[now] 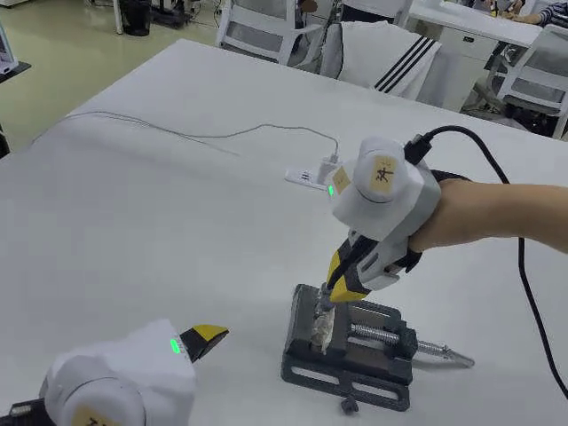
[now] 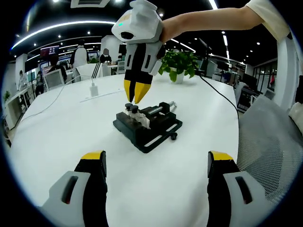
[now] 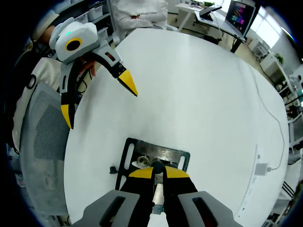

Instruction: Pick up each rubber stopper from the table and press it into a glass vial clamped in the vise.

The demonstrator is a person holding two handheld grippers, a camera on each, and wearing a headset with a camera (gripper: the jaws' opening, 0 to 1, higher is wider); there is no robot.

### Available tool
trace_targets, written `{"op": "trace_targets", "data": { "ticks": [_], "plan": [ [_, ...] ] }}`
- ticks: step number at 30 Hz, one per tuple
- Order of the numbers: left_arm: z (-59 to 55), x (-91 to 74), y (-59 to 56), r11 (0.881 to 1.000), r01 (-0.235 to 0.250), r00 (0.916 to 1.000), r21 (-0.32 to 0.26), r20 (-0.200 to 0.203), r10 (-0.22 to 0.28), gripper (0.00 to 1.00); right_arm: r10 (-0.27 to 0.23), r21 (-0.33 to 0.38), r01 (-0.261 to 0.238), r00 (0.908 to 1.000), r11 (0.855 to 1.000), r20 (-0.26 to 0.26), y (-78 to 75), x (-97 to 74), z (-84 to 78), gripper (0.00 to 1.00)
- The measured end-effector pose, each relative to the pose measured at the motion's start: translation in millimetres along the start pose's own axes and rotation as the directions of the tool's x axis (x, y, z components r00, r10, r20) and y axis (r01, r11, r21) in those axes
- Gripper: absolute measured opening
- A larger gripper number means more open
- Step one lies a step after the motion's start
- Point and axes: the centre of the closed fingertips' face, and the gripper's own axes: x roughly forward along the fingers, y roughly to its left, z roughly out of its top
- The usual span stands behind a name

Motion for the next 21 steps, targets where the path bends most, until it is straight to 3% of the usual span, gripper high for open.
{"op": "trace_targets", "data": {
  "ticks": [21],
  "plan": [
    [-5.4, 0.9, -1.4, 1.000, 0.003, 0.9999, -0.017, -0.011, -0.003, 0.85, 0.059, 0.031, -0.058, 0.9981, 0.998, -0.016, 3.8, 5.3, -2.7, 0.00]
  ]
}}
